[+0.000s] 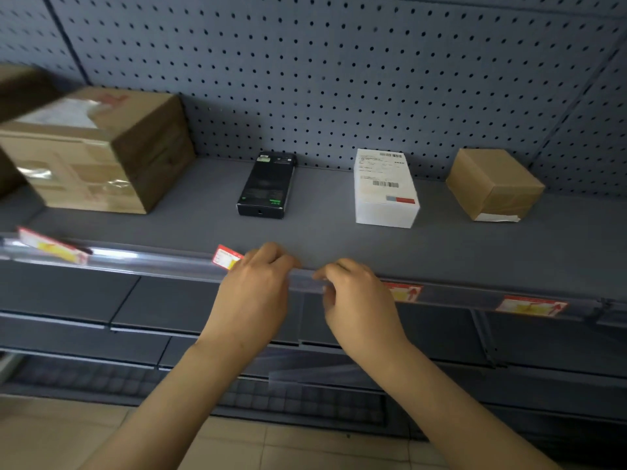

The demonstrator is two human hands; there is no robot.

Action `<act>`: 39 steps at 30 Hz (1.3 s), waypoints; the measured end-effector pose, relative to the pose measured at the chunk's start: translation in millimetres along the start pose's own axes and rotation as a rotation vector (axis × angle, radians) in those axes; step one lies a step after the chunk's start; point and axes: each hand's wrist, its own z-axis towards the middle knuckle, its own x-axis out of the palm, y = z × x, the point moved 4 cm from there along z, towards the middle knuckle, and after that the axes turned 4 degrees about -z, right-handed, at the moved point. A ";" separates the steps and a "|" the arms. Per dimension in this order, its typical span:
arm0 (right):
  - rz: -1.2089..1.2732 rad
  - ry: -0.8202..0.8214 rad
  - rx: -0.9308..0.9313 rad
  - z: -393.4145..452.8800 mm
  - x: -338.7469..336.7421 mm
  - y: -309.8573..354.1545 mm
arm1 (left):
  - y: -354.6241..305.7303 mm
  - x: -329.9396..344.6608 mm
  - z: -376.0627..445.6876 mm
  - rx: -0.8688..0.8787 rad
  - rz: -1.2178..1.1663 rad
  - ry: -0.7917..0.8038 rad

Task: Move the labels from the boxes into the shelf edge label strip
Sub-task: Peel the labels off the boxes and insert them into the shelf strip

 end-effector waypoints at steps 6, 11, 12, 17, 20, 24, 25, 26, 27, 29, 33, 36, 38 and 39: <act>0.050 -0.090 0.106 23.0 39.0 54.3 | 72.6 -46.6 3.3 0.008 0.052 -0.033; 0.002 -0.143 0.181 26.6 57.7 71.5 | 106.5 -47.2 7.9 0.071 -0.108 0.046; -0.017 -0.153 0.187 27.4 58.9 72.9 | 108.8 -46.4 7.9 0.086 -0.126 0.060; -0.079 -0.135 0.160 36.0 59.1 75.0 | 115.3 -48.1 9.2 0.106 -0.129 0.061; -0.163 -0.099 0.100 40.5 58.9 76.8 | 119.0 -47.3 8.5 0.074 -0.099 0.086; -0.235 -0.084 0.044 41.7 59.1 79.9 | 122.7 -44.6 8.8 0.060 -0.078 0.108; -0.243 -0.086 0.044 41.8 59.2 80.1 | 123.4 -43.3 9.5 0.061 -0.060 0.107; -0.251 -0.089 0.045 42.2 59.3 80.0 | 123.5 -41.8 9.7 0.068 -0.035 0.109; -0.258 -0.092 0.046 42.7 59.4 79.4 | 123.7 -39.3 9.6 0.077 -0.005 0.119; -0.255 -0.092 0.045 43.4 60.4 78.0 | 122.2 -34.7 8.5 0.107 0.083 0.166; -0.243 -0.085 0.023 42.1 64.5 78.4 | 123.2 -31.5 5.7 0.121 0.157 0.164; -0.235 -0.087 0.019 41.1 65.9 79.4 | 124.0 -31.2 4.6 0.114 0.161 0.155; -0.232 -0.092 0.013 40.9 65.6 78.9 | 124.2 -30.8 4.4 0.109 0.167 0.140; -0.230 -0.095 0.008 40.9 65.5 78.3 | 124.0 -30.5 4.3 0.108 0.166 0.131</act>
